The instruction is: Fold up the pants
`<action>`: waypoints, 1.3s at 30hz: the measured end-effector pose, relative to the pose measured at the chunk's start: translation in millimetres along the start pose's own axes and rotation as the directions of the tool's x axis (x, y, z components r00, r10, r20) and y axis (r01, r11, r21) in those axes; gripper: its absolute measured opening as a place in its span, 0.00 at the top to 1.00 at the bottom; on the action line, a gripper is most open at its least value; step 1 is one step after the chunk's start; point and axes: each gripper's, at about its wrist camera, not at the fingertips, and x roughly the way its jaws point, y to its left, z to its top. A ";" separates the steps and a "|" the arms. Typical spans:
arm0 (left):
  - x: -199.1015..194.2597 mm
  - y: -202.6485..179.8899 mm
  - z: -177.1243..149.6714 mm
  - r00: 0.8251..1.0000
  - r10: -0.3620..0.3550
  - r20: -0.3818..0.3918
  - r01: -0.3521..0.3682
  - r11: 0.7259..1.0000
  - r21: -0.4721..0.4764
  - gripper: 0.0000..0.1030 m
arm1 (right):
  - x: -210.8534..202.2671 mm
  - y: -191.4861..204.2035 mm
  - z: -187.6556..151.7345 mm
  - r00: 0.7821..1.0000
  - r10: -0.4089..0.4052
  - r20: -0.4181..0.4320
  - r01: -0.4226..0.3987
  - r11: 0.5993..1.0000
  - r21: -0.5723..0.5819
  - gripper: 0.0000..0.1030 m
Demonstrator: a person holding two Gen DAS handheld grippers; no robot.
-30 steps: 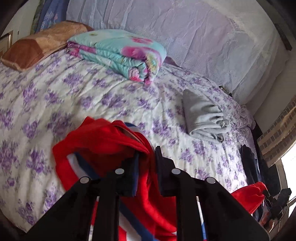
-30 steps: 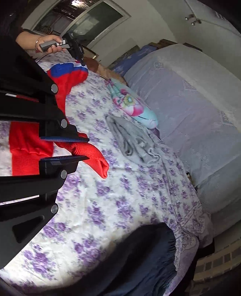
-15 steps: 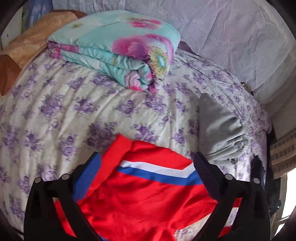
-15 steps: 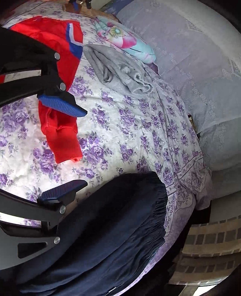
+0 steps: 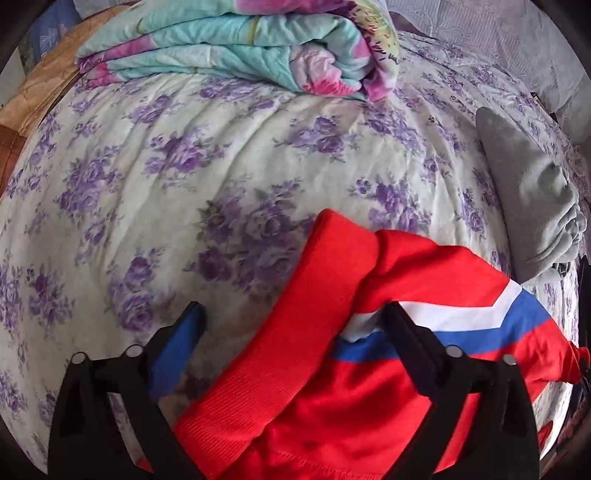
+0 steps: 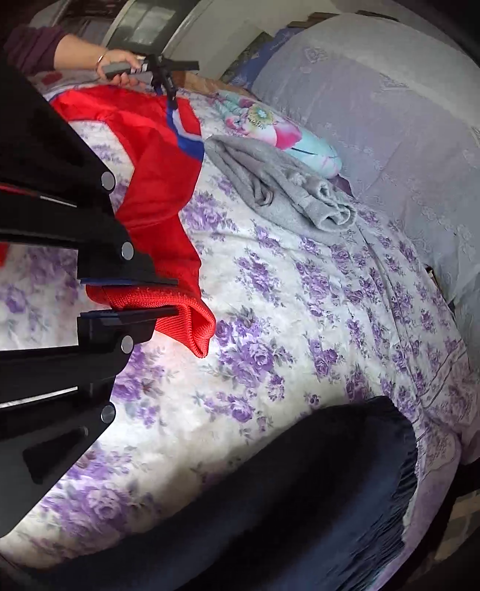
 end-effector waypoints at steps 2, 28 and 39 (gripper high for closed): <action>-2.3 -8.6 0.8 1.000 -0.001 0.026 0.001 1.000 -0.007 0.41 | -22.9 9.7 -1.1 0.999 0.036 0.005 -0.036 0.999 0.040 0.91; -5.6 -0.4 -4.0 1.000 0.011 0.020 -0.012 1.000 0.029 0.16 | -28.5 76.1 -42.3 0.960 -0.199 0.196 0.279 0.633 -0.722 0.22; -28.8 26.6 -13.9 0.986 0.053 0.161 -0.020 0.980 -0.199 0.55 | 40.2 102.9 66.3 0.908 -0.354 0.225 0.409 0.625 -0.665 0.70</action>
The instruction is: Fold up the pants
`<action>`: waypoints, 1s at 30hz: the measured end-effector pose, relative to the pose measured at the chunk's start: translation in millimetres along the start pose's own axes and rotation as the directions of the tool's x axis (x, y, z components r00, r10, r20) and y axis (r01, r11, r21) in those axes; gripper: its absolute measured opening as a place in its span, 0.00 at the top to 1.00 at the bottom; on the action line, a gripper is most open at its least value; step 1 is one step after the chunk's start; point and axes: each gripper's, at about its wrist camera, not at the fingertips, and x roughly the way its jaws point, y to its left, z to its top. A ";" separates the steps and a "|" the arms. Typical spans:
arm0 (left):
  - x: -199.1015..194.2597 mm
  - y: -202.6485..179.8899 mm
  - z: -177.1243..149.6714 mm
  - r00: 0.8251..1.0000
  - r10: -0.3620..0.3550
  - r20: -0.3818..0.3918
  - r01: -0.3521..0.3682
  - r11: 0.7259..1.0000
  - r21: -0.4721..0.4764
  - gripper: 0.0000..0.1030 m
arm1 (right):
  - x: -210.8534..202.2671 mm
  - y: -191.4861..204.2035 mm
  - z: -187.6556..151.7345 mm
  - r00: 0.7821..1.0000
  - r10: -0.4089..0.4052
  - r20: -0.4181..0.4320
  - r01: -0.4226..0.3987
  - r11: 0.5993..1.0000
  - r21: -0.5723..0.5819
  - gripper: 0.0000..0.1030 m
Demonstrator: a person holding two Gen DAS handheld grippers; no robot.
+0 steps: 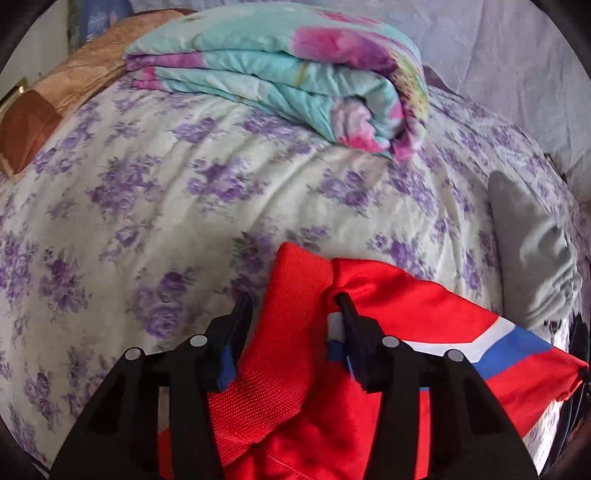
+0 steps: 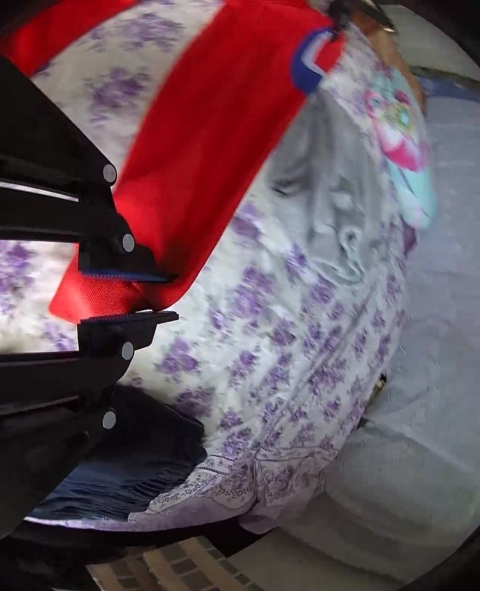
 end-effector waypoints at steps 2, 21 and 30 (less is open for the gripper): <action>-9.3 12.1 1.5 0.998 0.041 0.053 -0.038 0.998 -0.059 0.55 | 4.6 -6.0 11.6 0.996 -0.080 0.033 0.077 0.995 0.066 0.27; 15.6 -2.4 2.0 0.998 0.047 -0.030 -0.047 0.999 0.005 0.31 | 31.3 6.2 -28.8 0.991 0.128 0.027 -0.128 0.904 0.407 0.74; -29.7 22.3 4.6 0.995 -0.099 -0.023 0.097 0.992 -0.080 0.20 | 24.4 14.0 -48.8 0.995 0.092 -0.039 -0.063 0.878 0.474 0.36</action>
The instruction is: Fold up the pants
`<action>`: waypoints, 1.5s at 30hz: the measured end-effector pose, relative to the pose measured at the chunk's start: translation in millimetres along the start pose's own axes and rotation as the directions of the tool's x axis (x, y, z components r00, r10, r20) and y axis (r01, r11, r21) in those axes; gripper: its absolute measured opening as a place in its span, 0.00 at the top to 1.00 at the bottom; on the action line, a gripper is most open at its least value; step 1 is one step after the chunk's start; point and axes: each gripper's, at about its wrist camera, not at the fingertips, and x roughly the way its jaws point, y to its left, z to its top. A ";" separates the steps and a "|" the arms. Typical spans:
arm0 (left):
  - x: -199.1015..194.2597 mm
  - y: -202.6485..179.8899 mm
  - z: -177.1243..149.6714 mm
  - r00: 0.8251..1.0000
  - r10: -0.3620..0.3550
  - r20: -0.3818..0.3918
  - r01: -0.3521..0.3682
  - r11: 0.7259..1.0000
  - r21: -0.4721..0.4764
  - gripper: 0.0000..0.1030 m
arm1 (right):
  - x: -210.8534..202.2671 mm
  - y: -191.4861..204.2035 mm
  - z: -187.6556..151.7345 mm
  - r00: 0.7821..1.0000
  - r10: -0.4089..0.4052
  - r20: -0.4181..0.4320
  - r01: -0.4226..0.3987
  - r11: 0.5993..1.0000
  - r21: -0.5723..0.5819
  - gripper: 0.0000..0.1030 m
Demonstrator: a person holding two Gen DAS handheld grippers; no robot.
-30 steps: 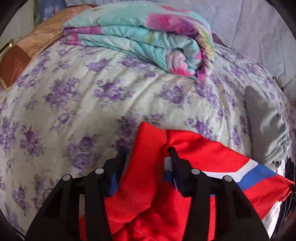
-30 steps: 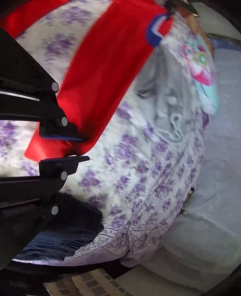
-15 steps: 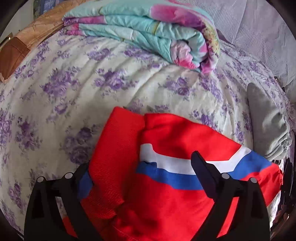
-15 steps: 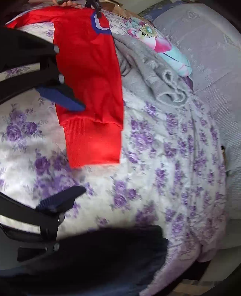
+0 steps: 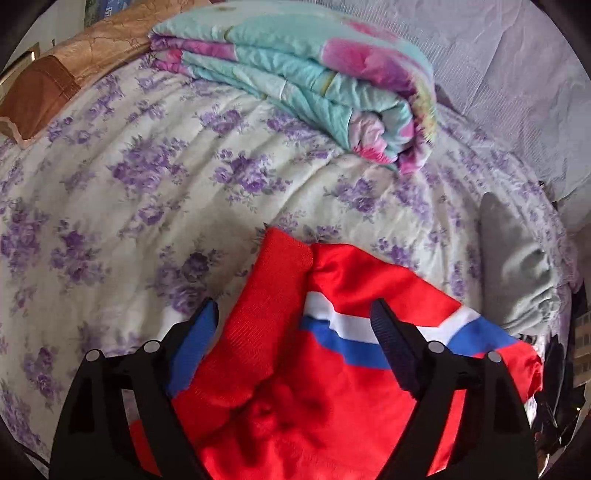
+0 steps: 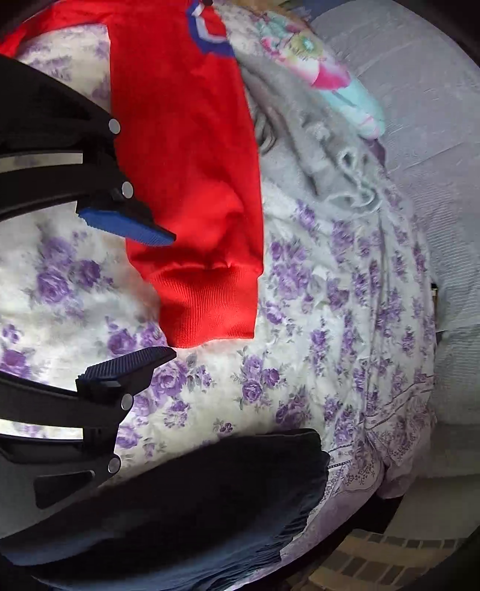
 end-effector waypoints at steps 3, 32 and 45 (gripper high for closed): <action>-55.0 11.7 -22.6 0.998 -0.048 0.038 0.048 0.999 0.022 0.13 | -52.7 -4.5 -20.4 0.996 0.060 0.071 -0.059 0.998 -0.018 0.25; -73.5 68.5 -169.2 0.980 -0.136 0.146 0.173 0.943 -0.284 0.88 | -102.4 -8.4 -184.3 0.829 0.557 0.041 -0.555 0.812 0.184 0.94; -132.1 60.3 -223.8 0.982 -0.115 0.151 0.143 0.972 -0.186 0.58 | -175.7 -98.8 -184.4 0.939 0.332 0.092 -0.343 0.922 0.177 0.94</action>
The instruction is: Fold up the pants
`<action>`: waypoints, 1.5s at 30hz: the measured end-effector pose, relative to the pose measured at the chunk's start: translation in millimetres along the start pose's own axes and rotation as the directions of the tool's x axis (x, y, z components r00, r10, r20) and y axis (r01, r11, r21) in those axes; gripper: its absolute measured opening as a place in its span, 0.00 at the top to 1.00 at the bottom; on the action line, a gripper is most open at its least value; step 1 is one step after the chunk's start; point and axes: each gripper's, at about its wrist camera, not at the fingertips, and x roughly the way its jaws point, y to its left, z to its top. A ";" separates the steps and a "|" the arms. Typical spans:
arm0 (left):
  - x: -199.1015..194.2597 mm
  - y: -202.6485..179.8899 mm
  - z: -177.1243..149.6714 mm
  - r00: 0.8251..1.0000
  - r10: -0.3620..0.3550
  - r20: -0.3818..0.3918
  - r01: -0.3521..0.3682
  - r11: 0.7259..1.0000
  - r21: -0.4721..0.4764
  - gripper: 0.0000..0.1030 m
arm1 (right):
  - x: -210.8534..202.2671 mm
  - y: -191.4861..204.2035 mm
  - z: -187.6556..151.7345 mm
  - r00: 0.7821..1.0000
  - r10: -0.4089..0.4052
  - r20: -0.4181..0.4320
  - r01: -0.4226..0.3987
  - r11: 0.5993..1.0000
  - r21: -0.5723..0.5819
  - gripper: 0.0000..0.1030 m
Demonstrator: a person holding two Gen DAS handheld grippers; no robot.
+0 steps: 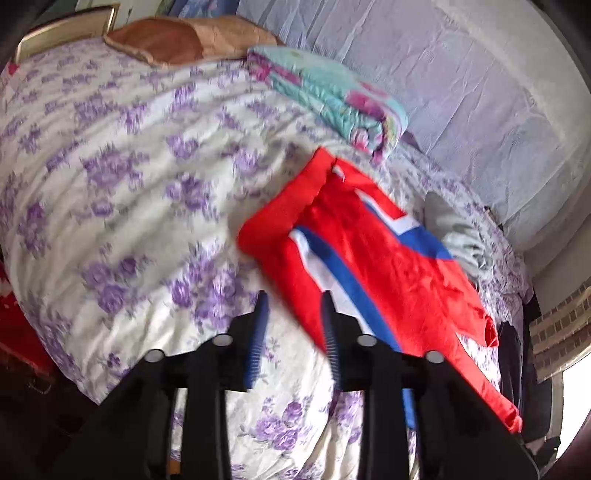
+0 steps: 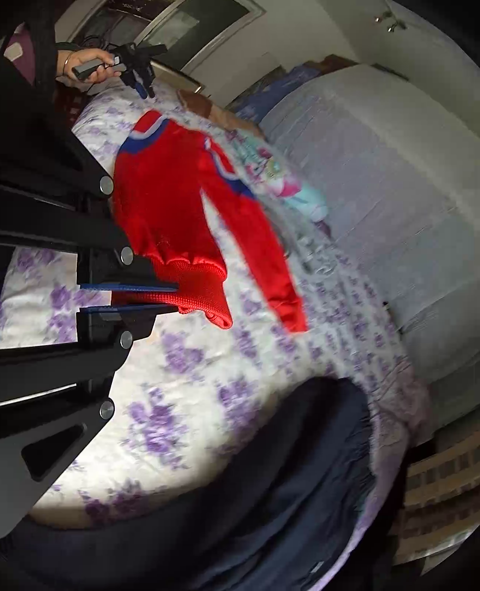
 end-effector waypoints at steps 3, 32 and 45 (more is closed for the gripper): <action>31.6 6.4 -3.9 0.997 -0.053 -0.062 0.051 0.998 -0.035 0.46 | 30.5 -12.5 -21.4 0.996 -0.068 -0.060 0.068 0.998 0.005 0.91; -5.8 41.7 -13.4 0.999 -0.035 -0.012 0.034 0.997 -0.074 0.39 | 8.9 -13.7 -10.8 0.976 -0.216 0.037 0.217 0.976 -0.027 0.62; 36.3 -8.0 -45.8 0.996 0.091 -0.012 -0.086 0.972 0.219 0.20 | 72.9 24.9 -22.9 0.992 -0.055 -0.117 0.043 0.994 -0.103 0.56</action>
